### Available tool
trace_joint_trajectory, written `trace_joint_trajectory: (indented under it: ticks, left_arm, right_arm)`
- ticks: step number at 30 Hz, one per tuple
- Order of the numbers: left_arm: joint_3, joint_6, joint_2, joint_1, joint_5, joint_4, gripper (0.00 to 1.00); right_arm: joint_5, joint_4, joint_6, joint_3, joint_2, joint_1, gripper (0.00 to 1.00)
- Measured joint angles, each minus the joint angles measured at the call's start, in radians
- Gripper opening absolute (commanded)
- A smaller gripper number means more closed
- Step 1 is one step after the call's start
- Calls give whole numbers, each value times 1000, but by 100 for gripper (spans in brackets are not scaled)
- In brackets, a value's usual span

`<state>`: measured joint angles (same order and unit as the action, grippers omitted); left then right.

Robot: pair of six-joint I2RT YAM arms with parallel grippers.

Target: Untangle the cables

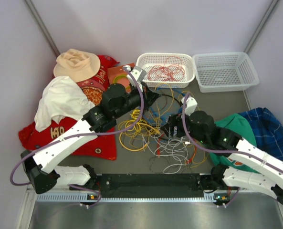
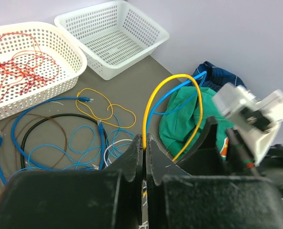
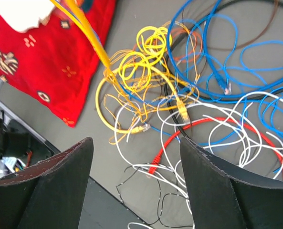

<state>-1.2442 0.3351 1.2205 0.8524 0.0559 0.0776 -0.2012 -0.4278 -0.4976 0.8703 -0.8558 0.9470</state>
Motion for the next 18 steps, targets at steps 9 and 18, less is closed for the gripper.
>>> trace_joint_trajectory:
  ticks: [9,18]
  left_arm:
    - [-47,13,0,0,8,32,0]
    - [-54,45,0,0,21,55,0]
  right_arm:
    - [13,103,0,-63,-4,0,68]
    - [12,264,19,-63,74,0,62]
